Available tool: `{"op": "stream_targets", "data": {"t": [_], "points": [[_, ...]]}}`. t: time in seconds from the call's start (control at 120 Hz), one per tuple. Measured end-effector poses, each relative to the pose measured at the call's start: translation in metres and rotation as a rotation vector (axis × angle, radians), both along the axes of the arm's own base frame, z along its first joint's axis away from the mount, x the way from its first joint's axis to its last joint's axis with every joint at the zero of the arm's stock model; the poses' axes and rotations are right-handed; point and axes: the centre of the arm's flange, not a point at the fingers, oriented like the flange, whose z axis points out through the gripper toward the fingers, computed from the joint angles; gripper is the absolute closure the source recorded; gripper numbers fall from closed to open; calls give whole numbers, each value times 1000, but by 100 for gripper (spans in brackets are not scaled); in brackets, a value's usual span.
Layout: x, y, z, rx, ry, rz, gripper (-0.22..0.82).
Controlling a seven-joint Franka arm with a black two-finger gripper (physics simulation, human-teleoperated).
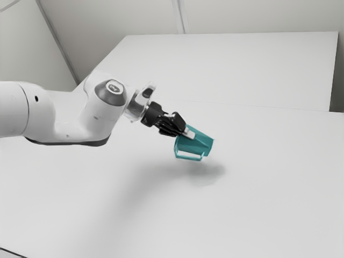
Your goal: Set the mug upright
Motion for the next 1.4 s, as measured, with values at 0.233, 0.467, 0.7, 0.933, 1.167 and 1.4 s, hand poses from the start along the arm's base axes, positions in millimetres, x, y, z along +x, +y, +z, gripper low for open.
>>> {"op": "stream_targets", "data": {"t": [0.233,0.467,0.7,0.933,1.167,1.4], "points": [[5,65,47,399,-27,-61,78],[7,110,60,694,39,-45,78],[10,97,34,842,111,-33,78],[7,103,-1,913,200,18,78],[9,104,-34,929,277,64,78],[11,104,-52,933,321,104,78]]}}
